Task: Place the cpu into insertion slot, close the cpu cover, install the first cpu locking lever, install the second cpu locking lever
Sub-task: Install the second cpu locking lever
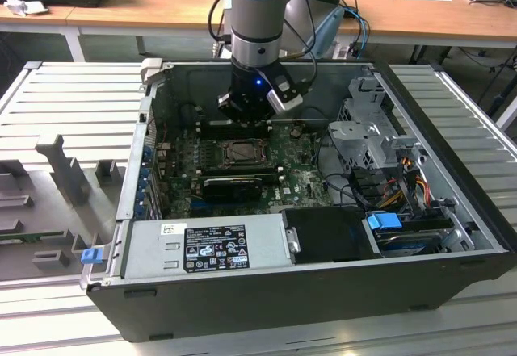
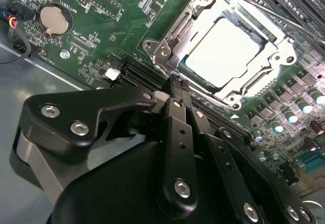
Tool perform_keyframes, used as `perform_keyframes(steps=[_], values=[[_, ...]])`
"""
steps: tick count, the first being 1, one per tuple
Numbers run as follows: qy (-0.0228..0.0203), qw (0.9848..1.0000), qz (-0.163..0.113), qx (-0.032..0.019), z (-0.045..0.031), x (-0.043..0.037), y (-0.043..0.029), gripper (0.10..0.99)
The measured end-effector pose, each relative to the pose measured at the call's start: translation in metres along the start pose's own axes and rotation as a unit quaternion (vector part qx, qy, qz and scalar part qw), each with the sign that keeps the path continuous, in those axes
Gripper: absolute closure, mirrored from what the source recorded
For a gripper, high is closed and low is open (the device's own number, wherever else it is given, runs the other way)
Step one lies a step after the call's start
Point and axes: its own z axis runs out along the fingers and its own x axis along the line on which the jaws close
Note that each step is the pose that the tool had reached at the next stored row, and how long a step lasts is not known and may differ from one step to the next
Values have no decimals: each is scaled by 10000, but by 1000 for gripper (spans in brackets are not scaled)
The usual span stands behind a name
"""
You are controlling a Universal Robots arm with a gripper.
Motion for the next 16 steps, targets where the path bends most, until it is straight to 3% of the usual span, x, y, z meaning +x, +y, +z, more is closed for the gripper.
perform_keyframes(steps=[9,14,16], values=[[0,10000,-1,0,-41,-1,-2,980],[1,10000,0,-2,-52,6,-66,980],[0,10000,0,-2,-101,4,-64,980]])
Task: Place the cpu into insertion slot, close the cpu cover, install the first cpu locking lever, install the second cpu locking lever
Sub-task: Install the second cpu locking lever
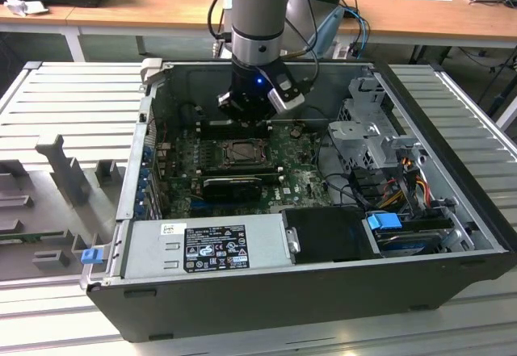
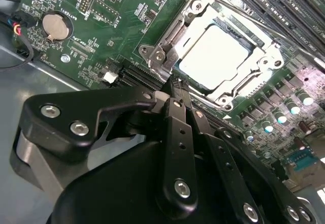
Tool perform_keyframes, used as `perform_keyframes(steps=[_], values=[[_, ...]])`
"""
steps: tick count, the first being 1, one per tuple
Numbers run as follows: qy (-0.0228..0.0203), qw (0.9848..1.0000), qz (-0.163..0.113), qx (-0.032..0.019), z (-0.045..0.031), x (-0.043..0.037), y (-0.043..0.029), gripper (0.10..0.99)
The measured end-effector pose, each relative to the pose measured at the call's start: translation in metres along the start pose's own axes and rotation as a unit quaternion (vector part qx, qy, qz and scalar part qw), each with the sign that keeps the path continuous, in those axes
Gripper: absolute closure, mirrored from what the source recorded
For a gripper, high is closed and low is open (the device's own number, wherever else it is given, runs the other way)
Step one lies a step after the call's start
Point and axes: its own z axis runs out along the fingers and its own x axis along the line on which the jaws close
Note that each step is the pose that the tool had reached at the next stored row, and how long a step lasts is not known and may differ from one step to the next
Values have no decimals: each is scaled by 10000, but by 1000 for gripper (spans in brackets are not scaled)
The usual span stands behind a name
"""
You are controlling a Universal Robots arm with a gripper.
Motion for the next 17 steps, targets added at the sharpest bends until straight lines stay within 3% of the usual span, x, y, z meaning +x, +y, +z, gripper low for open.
perform_keyframes(steps=[4,13,17], values=[[-1,10000,-1,-1,-40,-1,-5,980],[0,10000,1,0,-55,9,-108,980],[1,10000,-1,12,-149,6,-100,980]])
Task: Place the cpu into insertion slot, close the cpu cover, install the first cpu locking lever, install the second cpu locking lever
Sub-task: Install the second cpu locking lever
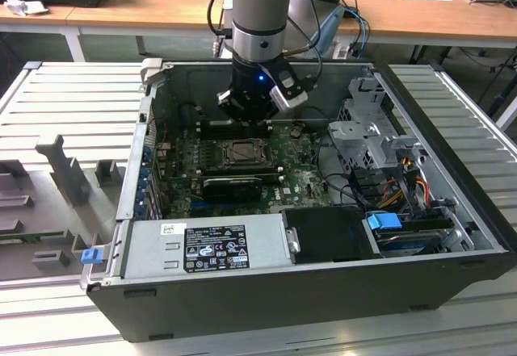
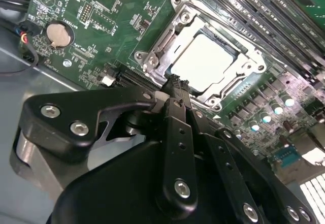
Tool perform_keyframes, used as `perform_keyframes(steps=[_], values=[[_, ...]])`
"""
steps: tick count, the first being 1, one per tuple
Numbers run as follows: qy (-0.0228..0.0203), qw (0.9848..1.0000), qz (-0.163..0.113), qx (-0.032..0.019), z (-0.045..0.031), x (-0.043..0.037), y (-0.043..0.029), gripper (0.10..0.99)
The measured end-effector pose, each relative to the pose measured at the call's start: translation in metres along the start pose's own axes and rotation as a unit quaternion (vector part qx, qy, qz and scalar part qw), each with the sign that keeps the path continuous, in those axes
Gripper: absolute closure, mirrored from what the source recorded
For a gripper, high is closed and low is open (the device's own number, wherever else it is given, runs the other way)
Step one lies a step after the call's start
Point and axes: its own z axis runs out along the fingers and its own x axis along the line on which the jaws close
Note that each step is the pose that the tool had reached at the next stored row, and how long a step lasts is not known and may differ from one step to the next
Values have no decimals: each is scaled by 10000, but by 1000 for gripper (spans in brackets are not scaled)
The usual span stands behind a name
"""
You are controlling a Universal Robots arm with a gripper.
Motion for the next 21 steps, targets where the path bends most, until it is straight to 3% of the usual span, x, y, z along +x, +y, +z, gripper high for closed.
perform_keyframes(steps=[4,9,14,21], values=[[0,10000,1,5,-65,0,0,980],[0,10000,0,5,-71,4,-51,980],[0,10000,1,5,-59,14,-169,980],[0,10000,6,6,-87,18,-203,980]])
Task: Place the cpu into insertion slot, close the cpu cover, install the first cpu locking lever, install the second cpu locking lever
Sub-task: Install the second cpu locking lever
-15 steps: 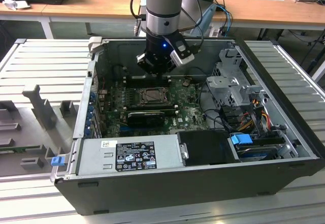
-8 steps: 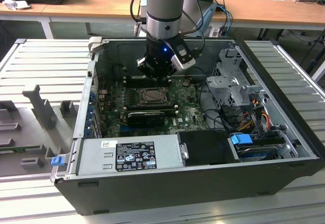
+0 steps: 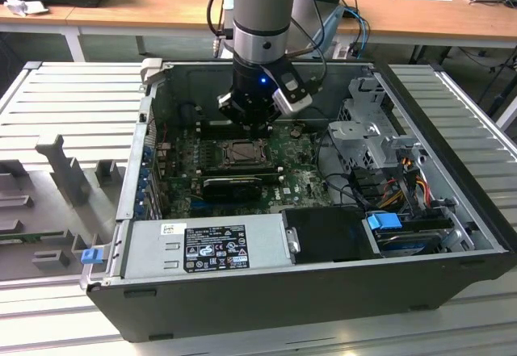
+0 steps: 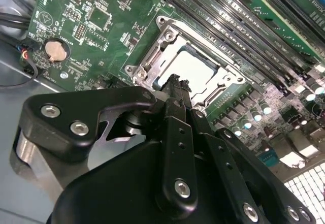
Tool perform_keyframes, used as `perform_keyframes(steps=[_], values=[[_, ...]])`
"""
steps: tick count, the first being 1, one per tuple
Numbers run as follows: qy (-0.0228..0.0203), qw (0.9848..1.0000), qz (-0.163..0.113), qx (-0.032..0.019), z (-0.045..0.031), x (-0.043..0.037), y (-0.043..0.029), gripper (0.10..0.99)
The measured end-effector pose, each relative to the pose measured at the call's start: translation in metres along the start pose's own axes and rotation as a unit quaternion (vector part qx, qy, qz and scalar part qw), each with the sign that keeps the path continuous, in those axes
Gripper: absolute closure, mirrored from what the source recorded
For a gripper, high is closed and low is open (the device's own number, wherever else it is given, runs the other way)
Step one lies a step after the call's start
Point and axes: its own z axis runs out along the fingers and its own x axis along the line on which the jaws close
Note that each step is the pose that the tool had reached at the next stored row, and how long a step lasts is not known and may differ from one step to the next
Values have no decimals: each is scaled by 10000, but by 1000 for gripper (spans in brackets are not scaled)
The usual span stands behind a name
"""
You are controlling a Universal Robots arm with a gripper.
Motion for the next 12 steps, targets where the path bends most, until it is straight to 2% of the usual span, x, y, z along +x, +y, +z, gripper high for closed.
perform_keyframes(steps=[2,12], values=[[-1,10000,-1,-1,-27,-1,-1,980],[0,10000,-1,0,-29,5,-60,980]])
